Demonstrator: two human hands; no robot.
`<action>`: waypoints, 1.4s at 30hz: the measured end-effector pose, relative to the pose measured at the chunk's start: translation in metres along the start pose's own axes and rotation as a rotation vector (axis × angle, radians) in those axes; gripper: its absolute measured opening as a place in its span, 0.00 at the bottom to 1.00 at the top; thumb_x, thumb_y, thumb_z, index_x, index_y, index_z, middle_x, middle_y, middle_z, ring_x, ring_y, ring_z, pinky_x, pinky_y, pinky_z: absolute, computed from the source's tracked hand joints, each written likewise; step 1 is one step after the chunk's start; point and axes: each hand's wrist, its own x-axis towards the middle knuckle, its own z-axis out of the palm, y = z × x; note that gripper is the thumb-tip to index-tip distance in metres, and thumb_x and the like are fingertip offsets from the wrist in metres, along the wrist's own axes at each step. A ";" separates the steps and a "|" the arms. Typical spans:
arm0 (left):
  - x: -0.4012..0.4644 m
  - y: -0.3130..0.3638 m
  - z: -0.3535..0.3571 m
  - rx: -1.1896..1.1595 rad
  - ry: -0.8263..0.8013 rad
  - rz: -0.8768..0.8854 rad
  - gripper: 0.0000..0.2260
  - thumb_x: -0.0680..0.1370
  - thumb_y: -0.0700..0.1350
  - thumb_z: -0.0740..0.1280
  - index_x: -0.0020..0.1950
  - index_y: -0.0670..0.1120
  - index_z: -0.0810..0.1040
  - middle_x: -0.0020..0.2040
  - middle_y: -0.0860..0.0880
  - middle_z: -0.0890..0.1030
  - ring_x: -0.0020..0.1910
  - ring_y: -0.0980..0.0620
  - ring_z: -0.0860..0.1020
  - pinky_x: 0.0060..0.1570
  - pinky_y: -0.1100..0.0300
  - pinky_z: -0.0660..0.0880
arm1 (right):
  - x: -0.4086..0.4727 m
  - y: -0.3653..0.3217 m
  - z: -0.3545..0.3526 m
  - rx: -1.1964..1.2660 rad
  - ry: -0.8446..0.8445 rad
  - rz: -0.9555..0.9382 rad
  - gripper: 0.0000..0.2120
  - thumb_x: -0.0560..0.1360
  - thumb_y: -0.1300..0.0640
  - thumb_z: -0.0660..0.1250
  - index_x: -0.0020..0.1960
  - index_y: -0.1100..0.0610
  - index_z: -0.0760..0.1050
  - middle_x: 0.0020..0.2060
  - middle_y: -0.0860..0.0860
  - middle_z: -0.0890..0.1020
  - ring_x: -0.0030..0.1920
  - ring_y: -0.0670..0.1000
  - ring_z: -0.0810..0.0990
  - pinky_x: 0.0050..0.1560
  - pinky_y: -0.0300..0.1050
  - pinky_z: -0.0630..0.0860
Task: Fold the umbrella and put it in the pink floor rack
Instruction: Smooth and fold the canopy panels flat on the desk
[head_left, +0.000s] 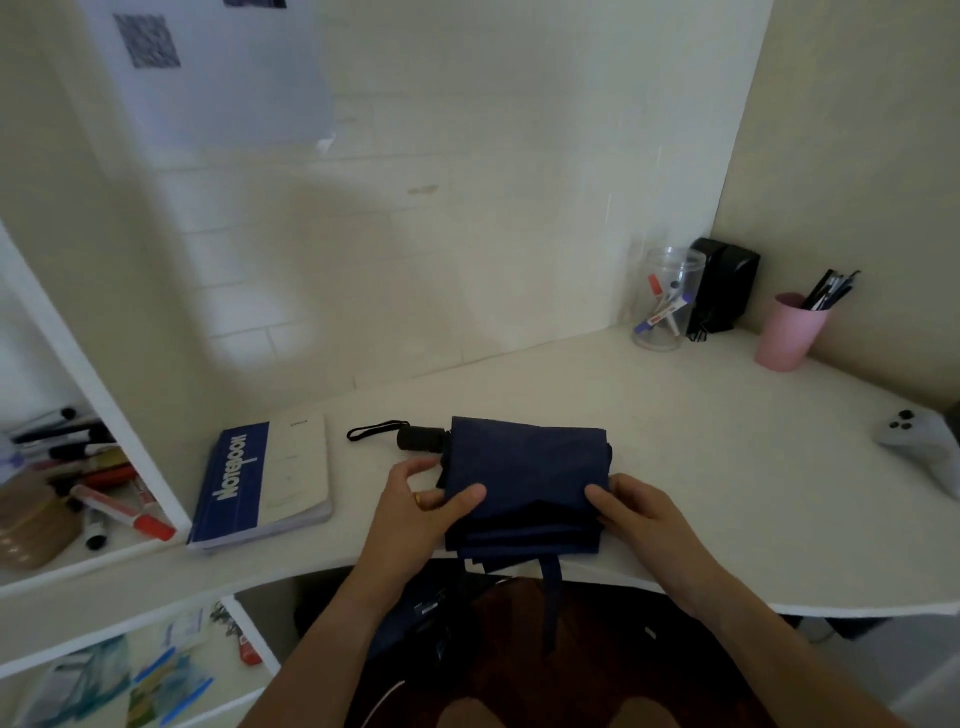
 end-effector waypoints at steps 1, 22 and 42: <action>0.002 -0.003 -0.002 0.068 -0.007 -0.028 0.21 0.72 0.48 0.80 0.62 0.50 0.78 0.50 0.45 0.86 0.45 0.57 0.86 0.44 0.64 0.81 | 0.000 -0.001 0.001 0.032 -0.003 0.007 0.25 0.78 0.45 0.68 0.47 0.71 0.73 0.40 0.62 0.78 0.45 0.52 0.79 0.55 0.55 0.76; 0.003 -0.037 0.004 0.648 0.076 0.336 0.21 0.82 0.50 0.68 0.31 0.48 0.64 0.28 0.52 0.68 0.28 0.57 0.67 0.30 0.67 0.64 | -0.002 0.009 0.009 -0.486 0.264 -0.022 0.19 0.77 0.49 0.71 0.34 0.61 0.76 0.42 0.51 0.78 0.41 0.47 0.77 0.41 0.37 0.68; 0.002 -0.039 -0.016 0.778 0.034 0.380 0.19 0.82 0.51 0.67 0.35 0.43 0.69 0.33 0.49 0.74 0.35 0.49 0.73 0.36 0.59 0.67 | -0.026 0.010 -0.013 -0.641 -0.006 -0.094 0.08 0.69 0.50 0.78 0.39 0.40 0.79 0.60 0.46 0.72 0.67 0.49 0.63 0.65 0.44 0.61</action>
